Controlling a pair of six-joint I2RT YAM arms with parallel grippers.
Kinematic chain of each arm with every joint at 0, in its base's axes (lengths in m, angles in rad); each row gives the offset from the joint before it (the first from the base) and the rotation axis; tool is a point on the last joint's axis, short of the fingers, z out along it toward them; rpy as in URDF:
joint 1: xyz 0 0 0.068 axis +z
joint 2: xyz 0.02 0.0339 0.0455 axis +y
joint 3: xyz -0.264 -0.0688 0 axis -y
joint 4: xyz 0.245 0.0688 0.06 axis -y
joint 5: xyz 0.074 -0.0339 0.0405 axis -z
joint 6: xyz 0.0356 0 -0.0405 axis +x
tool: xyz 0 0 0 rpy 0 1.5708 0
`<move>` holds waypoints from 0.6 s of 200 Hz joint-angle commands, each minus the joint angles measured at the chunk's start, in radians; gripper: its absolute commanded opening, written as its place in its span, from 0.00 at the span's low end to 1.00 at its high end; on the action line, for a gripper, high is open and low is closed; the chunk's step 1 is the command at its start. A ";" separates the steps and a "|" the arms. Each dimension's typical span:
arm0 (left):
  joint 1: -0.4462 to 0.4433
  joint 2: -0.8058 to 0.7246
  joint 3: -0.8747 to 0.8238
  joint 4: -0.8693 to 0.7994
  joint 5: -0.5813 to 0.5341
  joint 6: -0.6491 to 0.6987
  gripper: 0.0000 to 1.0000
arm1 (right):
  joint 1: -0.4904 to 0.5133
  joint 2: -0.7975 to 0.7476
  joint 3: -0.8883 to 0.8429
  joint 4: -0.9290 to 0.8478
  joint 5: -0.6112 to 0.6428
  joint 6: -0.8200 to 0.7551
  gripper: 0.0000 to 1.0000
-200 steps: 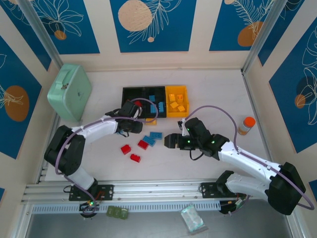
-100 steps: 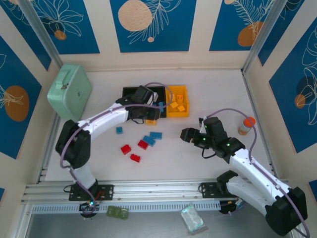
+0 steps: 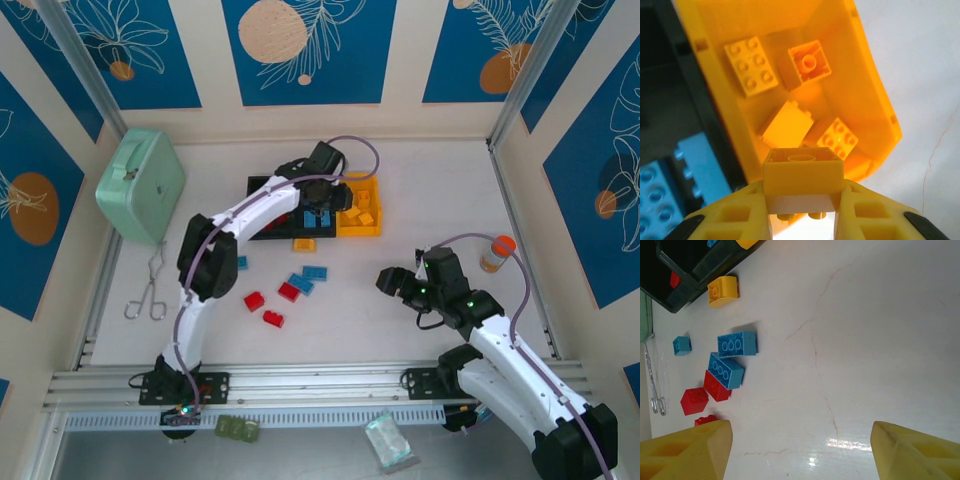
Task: Sort the legos into containers by color
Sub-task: Place the lego in the container.
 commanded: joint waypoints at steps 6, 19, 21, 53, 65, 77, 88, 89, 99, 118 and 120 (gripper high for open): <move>-0.013 0.096 0.171 -0.098 -0.003 0.000 0.28 | -0.010 -0.012 -0.023 -0.020 -0.029 0.009 0.73; -0.017 0.147 0.253 -0.136 -0.010 0.011 0.28 | -0.017 -0.014 -0.025 -0.021 -0.032 0.008 0.73; -0.018 0.155 0.263 -0.141 -0.010 0.013 0.28 | -0.017 -0.014 -0.025 -0.022 -0.032 0.009 0.73; -0.018 0.241 0.389 -0.176 -0.002 0.019 0.29 | -0.034 -0.024 -0.034 -0.026 -0.040 0.004 0.73; -0.017 0.264 0.419 -0.180 0.003 0.017 0.30 | -0.042 -0.027 -0.038 -0.027 -0.044 0.003 0.73; -0.018 0.280 0.434 -0.175 0.016 0.012 0.31 | -0.049 -0.027 -0.039 -0.026 -0.049 0.001 0.73; -0.018 0.290 0.438 -0.164 0.030 0.007 0.31 | -0.054 -0.026 -0.039 -0.025 -0.052 0.000 0.73; -0.018 0.290 0.439 -0.162 0.031 0.006 0.31 | -0.055 -0.026 -0.040 -0.025 -0.052 0.000 0.73; -0.021 0.299 0.442 -0.151 0.044 0.003 0.32 | -0.060 -0.027 -0.041 -0.023 -0.055 -0.001 0.73; -0.026 0.312 0.461 -0.149 0.055 0.004 0.41 | -0.063 -0.026 -0.042 -0.022 -0.061 -0.001 0.73; -0.028 0.312 0.463 -0.150 0.055 0.004 0.42 | -0.063 -0.026 -0.043 -0.022 -0.061 -0.001 0.73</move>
